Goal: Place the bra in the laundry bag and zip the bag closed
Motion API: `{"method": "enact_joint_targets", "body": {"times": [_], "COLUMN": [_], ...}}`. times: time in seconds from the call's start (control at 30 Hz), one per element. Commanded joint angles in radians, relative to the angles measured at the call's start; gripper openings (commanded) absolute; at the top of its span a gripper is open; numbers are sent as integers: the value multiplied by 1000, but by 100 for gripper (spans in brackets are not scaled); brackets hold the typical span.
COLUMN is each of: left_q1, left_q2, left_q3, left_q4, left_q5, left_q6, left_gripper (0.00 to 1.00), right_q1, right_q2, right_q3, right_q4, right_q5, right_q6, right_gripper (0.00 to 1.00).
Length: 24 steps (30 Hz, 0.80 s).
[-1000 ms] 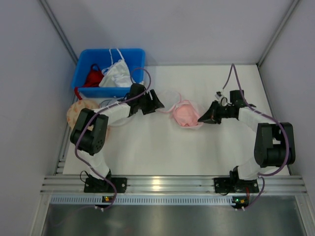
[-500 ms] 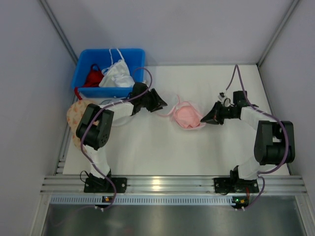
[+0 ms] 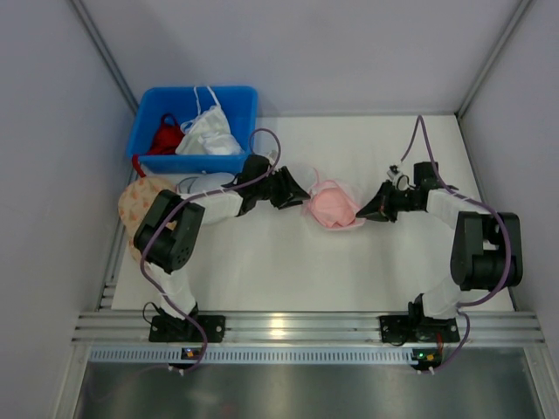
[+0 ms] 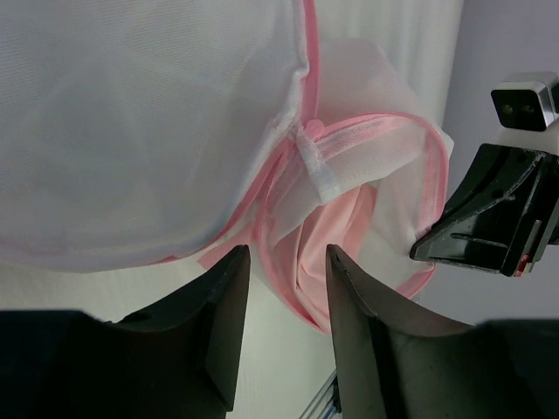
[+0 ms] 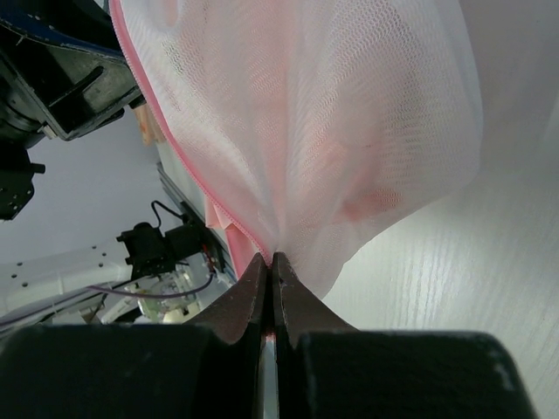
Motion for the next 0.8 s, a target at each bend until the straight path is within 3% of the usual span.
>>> {"method": "enact_joint_targets", "body": {"times": [0.0,0.33,0.47,0.57,0.77], "left_q1": [-10,-16,-24,-24,-32], "left_q2": [19,92,112,129,126], "left_q3": [35,78,75,54,0], "left_q4": [84,88,105,134,240], "left_q5": [5,-24,-27,-17,5], "left_q6": [-16,-28,-42,-88,-157], "left_gripper": [45,33,34,41,40], "right_q1": [-16,-22,-22,-24,-27], "right_q2": [-3,-6,-8,-9,-11], "right_q3": [6,2,-3,-4,-12], "right_q4": [9,9,9,9,18], "right_q5": [-20,-26,-29,-29,-34], "right_q6": [-9,-9,-9,-9,-2], "right_gripper": [0,0,0,0,0]}}
